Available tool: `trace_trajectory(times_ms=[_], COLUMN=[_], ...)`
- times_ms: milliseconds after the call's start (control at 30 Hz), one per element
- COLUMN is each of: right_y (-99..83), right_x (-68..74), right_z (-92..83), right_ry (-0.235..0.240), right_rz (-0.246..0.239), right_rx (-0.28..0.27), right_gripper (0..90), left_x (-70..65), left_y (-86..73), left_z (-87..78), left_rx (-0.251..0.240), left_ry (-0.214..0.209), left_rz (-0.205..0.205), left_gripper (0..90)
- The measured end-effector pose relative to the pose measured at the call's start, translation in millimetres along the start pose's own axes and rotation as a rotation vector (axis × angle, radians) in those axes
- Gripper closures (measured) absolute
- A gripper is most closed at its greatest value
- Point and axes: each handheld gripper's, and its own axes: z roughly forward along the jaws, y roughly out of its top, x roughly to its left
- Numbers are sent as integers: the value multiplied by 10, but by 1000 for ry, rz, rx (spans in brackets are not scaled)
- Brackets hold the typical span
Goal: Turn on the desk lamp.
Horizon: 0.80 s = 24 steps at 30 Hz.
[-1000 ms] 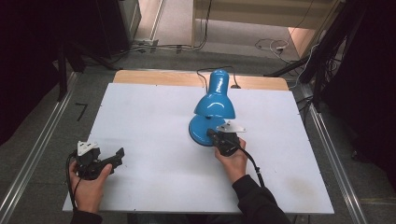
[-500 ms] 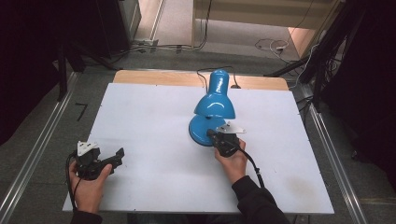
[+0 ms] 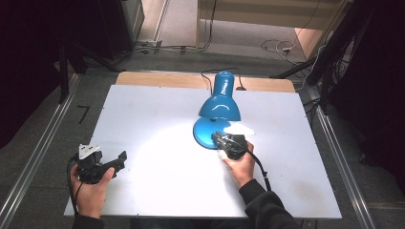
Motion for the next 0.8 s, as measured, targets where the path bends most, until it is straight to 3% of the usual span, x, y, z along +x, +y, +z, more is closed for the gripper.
trace_trajectory(times_ms=[67,100,133,200,333,567,633,800], right_y=[28,51,51,69,98,108,105,92], right_x=[-13,-23,-23,-37,-79,-97,-92,-95], right_z=[-35,-66,-66,-83,-117,-177,-188,-238], right_ry=[2,-2,-2,-4,-17,-24,-40,-45], right_rz=[-2,4,4,24,44,24,-3,-23], right_rx=[-7,-14,-14,-25,-16,-2,12,16], right_gripper=[696,608,608,474,354,260,221,193], left_x=[-3,-3,-5,-6,-5,-5,-4,-3], left_y=[-1,0,0,1,1,0,0,-1], left_z=[3,0,-1,-1,3,5,1,-1], left_rx=[0,3,1,0,1,-1,3,2], left_ry=[0,-1,-1,-1,1,1,1,0], left_rz=[1,5,4,4,3,-1,4,4], left_gripper=[119,119,119,119,119,119,119,119])
